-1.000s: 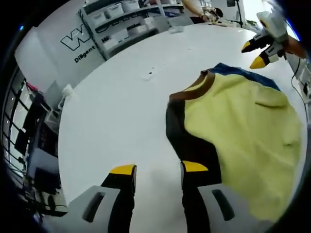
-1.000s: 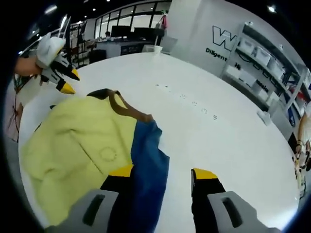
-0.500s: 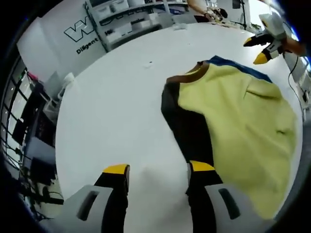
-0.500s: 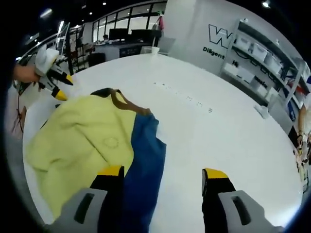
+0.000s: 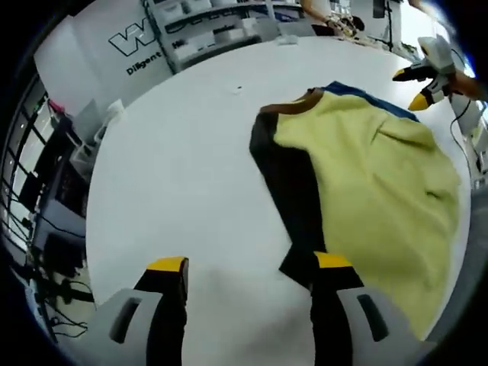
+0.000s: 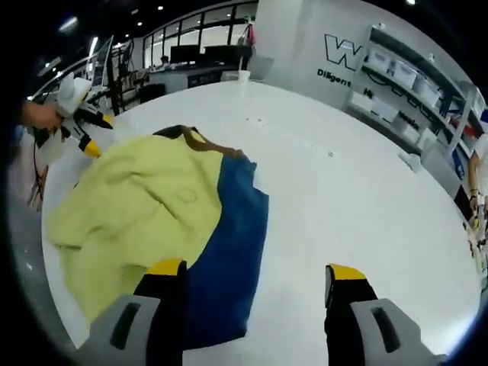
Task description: Fold the garment on the visible template until the final outline fits inside the template.
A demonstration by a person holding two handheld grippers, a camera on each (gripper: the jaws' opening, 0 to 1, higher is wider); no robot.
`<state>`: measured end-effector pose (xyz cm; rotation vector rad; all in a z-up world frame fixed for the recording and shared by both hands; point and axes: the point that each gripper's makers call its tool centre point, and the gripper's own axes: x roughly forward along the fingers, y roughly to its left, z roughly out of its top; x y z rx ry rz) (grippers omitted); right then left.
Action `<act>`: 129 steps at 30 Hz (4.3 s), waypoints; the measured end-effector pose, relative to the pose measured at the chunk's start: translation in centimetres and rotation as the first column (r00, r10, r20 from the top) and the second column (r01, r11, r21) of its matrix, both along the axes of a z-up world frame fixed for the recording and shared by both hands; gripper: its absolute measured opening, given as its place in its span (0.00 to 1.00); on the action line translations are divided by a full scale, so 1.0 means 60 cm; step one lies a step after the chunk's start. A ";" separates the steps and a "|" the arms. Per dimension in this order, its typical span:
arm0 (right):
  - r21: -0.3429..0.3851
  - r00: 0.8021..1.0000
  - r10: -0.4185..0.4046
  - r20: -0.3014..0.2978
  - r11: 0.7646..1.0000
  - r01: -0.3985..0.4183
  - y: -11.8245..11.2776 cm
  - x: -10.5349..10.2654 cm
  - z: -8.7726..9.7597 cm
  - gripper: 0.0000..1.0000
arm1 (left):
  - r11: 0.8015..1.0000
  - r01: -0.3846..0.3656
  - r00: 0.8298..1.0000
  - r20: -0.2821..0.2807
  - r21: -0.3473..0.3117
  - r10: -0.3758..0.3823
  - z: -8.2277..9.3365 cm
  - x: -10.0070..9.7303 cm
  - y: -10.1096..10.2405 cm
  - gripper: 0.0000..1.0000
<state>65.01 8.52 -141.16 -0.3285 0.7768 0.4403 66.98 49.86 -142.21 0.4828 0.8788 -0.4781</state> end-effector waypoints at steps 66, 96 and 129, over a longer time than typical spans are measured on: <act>-0.284 0.998 -0.045 -0.047 0.958 0.029 -0.151 -0.091 -0.034 0.77 | 0.996 -0.083 0.995 -0.059 0.021 0.084 -0.019 -0.121 0.076 0.63; -0.273 0.991 -0.115 -0.074 0.958 0.091 -0.184 -0.123 -0.035 0.87 | 0.975 -0.020 0.999 -0.025 0.221 0.026 0.004 -0.122 0.157 0.61; -0.288 0.988 -0.130 -0.088 0.952 0.100 -0.171 -0.120 -0.037 0.81 | 0.934 -0.014 1.000 -0.020 0.356 0.023 0.025 -0.069 0.251 0.59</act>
